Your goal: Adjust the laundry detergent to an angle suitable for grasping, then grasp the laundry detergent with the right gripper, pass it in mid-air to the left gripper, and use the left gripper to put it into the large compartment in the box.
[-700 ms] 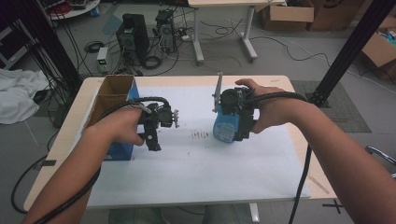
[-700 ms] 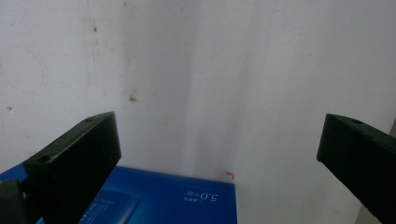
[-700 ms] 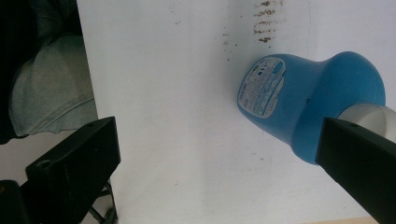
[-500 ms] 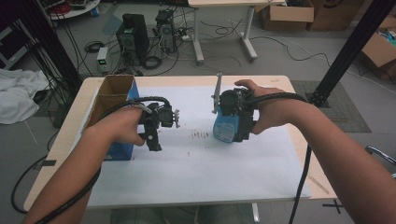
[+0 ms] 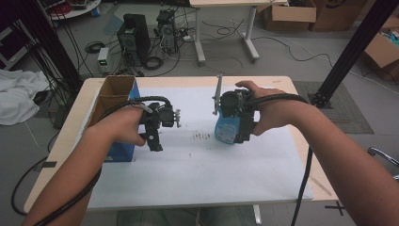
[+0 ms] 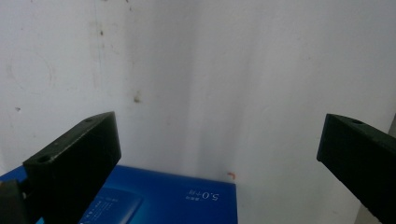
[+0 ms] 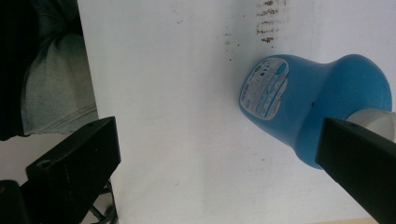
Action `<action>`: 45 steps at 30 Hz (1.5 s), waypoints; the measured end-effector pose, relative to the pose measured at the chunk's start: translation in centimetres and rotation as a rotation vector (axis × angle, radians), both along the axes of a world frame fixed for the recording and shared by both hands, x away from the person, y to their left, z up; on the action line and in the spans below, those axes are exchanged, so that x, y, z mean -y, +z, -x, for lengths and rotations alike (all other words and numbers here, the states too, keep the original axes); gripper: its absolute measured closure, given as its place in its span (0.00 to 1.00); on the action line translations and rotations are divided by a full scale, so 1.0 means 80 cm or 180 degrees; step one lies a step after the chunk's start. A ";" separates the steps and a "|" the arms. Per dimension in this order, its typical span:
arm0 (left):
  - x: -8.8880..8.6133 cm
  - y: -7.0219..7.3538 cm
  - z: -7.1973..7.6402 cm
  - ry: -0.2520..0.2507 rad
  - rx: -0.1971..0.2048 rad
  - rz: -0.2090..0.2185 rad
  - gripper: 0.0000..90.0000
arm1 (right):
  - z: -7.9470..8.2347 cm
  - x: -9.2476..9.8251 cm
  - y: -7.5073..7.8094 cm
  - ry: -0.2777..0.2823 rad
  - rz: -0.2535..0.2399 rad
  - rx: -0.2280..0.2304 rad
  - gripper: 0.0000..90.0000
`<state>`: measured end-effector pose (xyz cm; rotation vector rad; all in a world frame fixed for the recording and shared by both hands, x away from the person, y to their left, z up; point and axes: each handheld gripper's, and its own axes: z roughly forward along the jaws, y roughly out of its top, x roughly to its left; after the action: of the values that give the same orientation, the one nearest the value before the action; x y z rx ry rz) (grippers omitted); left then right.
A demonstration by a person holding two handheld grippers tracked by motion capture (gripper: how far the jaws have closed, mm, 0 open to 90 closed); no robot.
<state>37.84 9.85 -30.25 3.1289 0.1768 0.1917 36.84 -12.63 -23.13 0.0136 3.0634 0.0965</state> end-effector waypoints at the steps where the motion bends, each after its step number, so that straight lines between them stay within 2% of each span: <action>1: 0.000 0.000 0.000 0.0000 0.0000 0.0000 0.00 | 0.000 0.000 0.000 0.0000 0.0000 0.0000 0.00; 8: -0.004 0.005 -0.001 -0.0003 0.0004 -0.0002 0.00 | 0.000 -0.003 0.003 0.0006 0.0001 0.0008 0.00; 14: -0.003 0.007 -0.002 -0.0022 0.0020 0.0008 0.00 | 0.001 -0.006 0.004 0.0001 0.0004 -0.0043 0.00; 19: -0.002 0.005 -0.002 -0.0012 0.0011 0.0053 0.00 | -0.002 -0.001 0.006 -0.0014 -0.0139 -0.0070 0.00; 20: -0.001 0.004 -0.004 -0.0004 0.0013 0.0008 0.00 | 0.000 0.002 0.011 -0.0003 -0.0297 -0.0135 0.00; 22: 0.001 0.005 -0.006 0.0001 0.0034 0.0009 0.00 | 0.001 0.005 0.014 0.0000 -0.0421 -0.0119 0.00; 23: 0.001 0.005 -0.006 0.0001 0.0034 0.0009 0.00 | 0.001 0.005 0.014 0.0000 -0.0421 -0.0119 0.00; 24: 0.003 0.008 -0.007 0.0000 0.0038 0.0045 0.00 | 0.005 0.011 0.016 -0.0018 -0.0560 -0.0086 0.00; 25: 0.003 0.010 -0.007 -0.0006 0.0038 0.0074 0.00 | 0.005 0.011 0.016 -0.0018 -0.0560 -0.0086 0.00; 26: 0.006 0.012 -0.005 -0.0028 0.0052 0.0095 0.00 | 0.008 0.018 0.018 -0.0051 -0.0690 -0.0029 0.00; 28: 0.009 0.013 -0.003 -0.0060 0.0062 0.0086 0.00 | 0.011 0.030 0.017 -0.0086 -0.0921 -0.0021 0.00; 29: 0.009 0.013 -0.003 -0.0060 0.0062 0.0086 0.00 | 0.011 0.030 0.017 -0.0086 -0.0921 -0.0021 0.00; 30: 0.011 0.014 -0.001 -0.0080 0.0073 0.0083 0.00 | 0.014 0.044 0.013 -0.0127 -0.1219 -0.0054 0.00; 31: 0.011 0.014 -0.001 -0.0080 0.0073 0.0083 0.00 | 0.014 0.044 0.013 -0.0127 -0.1219 -0.0054 0.00; 32: 0.012 0.014 0.000 -0.0080 0.0074 0.0085 0.00 | 0.016 0.061 0.004 -0.0165 -0.1476 0.0016 0.00; 33: 0.012 0.014 0.001 -0.0083 0.0082 0.0092 0.00 | 0.016 0.061 0.004 -0.0165 -0.1476 0.0016 0.00; 34: 0.014 0.016 0.003 -0.0092 0.0070 0.0069 0.00 | 0.019 0.075 -0.004 -0.0237 -0.1693 0.0084 0.00; 35: 0.014 0.016 0.004 -0.0097 0.0081 0.0072 0.00 | 0.020 0.081 -0.006 -0.0264 -0.1789 0.0101 0.00; 36: 0.014 0.016 0.004 -0.0097 0.0081 0.0072 0.00 | 0.020 0.081 -0.006 -0.0264 -0.1789 0.0101 0.00; 37: 0.014 0.017 0.007 -0.0108 0.0084 0.0070 0.00 | 0.023 0.098 -0.013 -0.0340 -0.2112 0.0134 0.00; 38: 0.014 0.017 0.007 -0.0108 0.0084 0.0070 0.00 | 0.025 0.106 -0.016 -0.0376 -0.2243 0.0155 0.00; 42: 0.010 0.019 0.010 -0.0097 0.0109 0.0082 0.00 | 0.033 0.136 -0.034 -0.0535 -0.2537 0.0288 0.00; 45: 0.008 0.020 0.010 -0.0095 0.0122 0.0047 0.00 | 0.033 0.157 -0.051 -0.0727 -0.2652 0.0390 0.00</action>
<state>37.01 9.19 -28.65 3.1084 0.1307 0.2489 34.21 -25.19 -27.17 0.3793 2.6370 1.2668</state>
